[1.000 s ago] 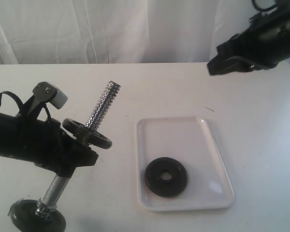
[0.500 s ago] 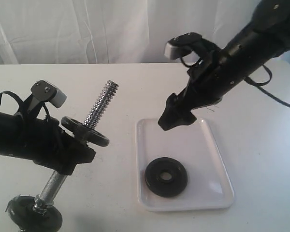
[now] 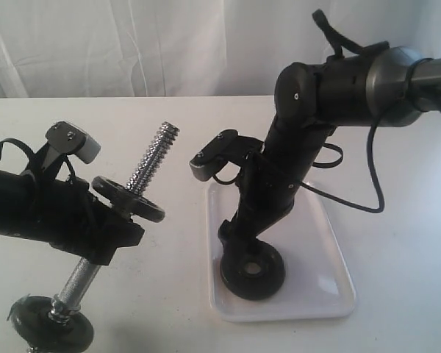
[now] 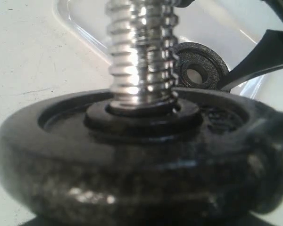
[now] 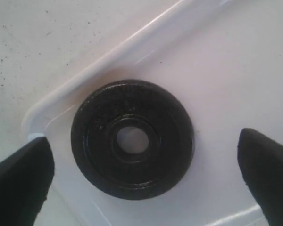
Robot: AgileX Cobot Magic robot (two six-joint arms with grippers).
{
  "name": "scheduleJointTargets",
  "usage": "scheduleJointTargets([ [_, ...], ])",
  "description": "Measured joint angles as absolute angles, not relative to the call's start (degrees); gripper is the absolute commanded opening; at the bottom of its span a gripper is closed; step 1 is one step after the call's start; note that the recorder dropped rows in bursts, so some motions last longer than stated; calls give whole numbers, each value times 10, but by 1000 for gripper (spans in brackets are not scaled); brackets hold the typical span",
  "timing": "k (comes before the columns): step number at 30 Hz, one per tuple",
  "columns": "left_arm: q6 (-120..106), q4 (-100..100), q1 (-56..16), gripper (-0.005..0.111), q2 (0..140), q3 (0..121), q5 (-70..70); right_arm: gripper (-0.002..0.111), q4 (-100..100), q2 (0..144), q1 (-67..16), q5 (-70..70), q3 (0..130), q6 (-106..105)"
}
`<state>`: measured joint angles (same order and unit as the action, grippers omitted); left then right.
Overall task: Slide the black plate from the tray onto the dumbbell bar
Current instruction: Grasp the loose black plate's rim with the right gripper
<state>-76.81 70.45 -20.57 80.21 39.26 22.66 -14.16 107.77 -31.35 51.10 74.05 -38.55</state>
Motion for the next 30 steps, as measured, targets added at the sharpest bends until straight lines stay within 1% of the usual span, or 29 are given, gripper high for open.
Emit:
scheduleJointTargets([
  [14, -769, 704, -206, 0, 802, 393, 226, 100, -129, 1105, -342, 501, 740, -385],
  [30, -769, 704, -206, 0, 802, 393, 224, 100, -112, 1124, -342, 512, 740, -360],
])
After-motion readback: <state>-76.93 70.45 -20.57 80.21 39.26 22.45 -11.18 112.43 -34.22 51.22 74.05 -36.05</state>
